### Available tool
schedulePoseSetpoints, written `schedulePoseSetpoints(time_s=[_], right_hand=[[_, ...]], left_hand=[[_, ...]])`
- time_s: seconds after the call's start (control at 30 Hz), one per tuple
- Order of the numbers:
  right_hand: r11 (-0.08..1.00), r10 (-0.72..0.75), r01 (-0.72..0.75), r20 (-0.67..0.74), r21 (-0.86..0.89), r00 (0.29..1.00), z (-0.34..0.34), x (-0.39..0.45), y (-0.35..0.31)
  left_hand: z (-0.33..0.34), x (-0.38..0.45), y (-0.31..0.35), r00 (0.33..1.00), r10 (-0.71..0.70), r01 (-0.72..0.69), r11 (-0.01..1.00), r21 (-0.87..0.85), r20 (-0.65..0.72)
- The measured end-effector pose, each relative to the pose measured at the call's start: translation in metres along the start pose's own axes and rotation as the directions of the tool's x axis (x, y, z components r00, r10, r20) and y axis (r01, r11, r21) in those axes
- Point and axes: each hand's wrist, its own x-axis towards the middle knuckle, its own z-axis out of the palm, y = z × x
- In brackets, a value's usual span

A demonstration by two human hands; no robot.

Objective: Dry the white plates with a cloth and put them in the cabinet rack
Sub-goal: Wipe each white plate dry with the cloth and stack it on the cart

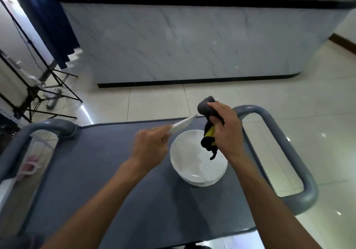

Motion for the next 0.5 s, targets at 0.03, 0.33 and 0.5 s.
schedulePoseSetpoints(time_s=[0.03,0.33,0.5], right_hand=[[1.0,0.002,-0.003,-0.013,-0.009,1.0,-0.005,-0.003,0.004],[0.996,0.065,-0.067,-0.049,-0.05,0.997,-0.049,-0.026,0.052],[0.997,0.067,-0.067,-0.025,-0.028,0.997,-0.058,-0.035,0.064]], left_hand=[[0.005,-0.001,0.005,1.0,0.019,-0.019,1.0,0.021,0.011],[0.065,-0.009,0.05,0.982,0.185,-0.188,0.978,0.088,0.045],[0.087,-0.025,0.063,0.969,0.235,-0.243,0.96,0.138,0.073]])
